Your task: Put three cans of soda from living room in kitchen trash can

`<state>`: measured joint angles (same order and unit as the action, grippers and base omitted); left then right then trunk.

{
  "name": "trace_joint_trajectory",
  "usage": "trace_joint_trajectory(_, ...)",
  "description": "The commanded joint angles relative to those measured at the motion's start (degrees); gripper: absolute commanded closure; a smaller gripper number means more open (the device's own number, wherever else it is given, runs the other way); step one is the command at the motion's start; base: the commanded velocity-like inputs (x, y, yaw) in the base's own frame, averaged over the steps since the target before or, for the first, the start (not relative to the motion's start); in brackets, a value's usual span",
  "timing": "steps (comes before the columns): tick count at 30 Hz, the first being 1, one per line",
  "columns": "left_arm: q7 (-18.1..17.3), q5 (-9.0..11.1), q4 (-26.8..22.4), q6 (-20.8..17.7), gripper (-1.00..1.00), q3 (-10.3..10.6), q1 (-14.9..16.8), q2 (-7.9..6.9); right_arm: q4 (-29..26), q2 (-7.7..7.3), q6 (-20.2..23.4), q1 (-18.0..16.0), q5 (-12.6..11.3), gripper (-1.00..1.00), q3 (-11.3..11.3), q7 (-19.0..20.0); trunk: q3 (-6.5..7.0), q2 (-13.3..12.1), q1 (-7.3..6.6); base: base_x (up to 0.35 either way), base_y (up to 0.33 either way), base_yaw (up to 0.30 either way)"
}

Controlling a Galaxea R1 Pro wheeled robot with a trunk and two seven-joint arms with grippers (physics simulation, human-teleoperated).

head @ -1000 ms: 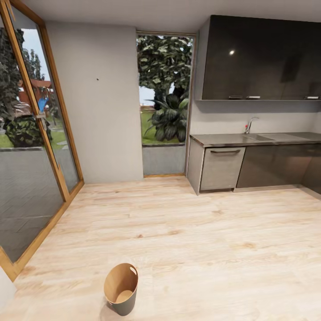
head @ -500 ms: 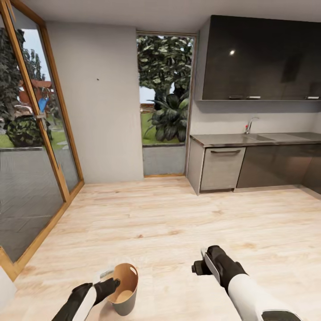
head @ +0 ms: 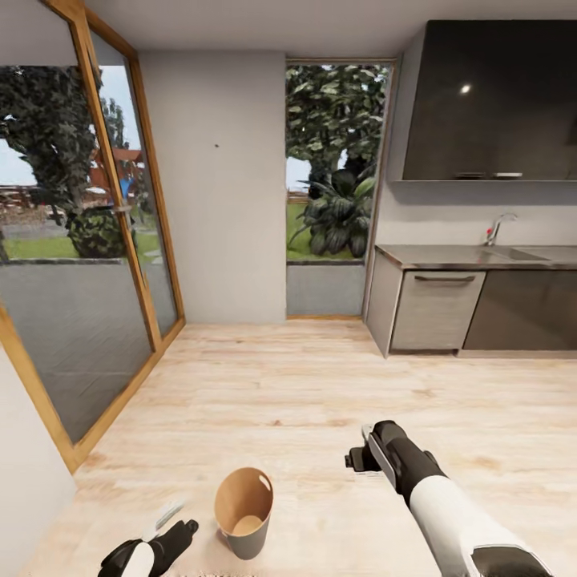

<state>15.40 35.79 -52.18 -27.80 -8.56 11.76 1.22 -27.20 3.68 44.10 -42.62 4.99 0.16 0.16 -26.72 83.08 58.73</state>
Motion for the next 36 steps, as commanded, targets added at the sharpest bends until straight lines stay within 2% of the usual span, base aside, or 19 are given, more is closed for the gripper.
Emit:
trace_joint_trajectory(1,0.00,0.02,0.00,0.01,-1.00,-0.26,-0.03,-0.02,-0.03,-0.16,0.04,-0.11,0.01,-1.00,0.00,0.15,0.00,0.00,0.00,0.000,0.000,0.294)
trace_joint_trajectory(14,-0.02,0.02,0.00,0.14,-1.00,-1.77,-0.49,-0.11,-0.05,-0.65,0.19,-0.44,0.17,-1.00,0.02,0.71,0.00,0.00,0.00,0.000,0.000,0.294)
trace_joint_trajectory(36,0.32,-0.37,0.24,0.29,-1.00,-1.56,-0.51,0.01,-0.04,-0.39,0.20,-0.36,0.09,-1.00,0.00,0.72,0.00,0.00,0.00,0.000,0.000,0.295)
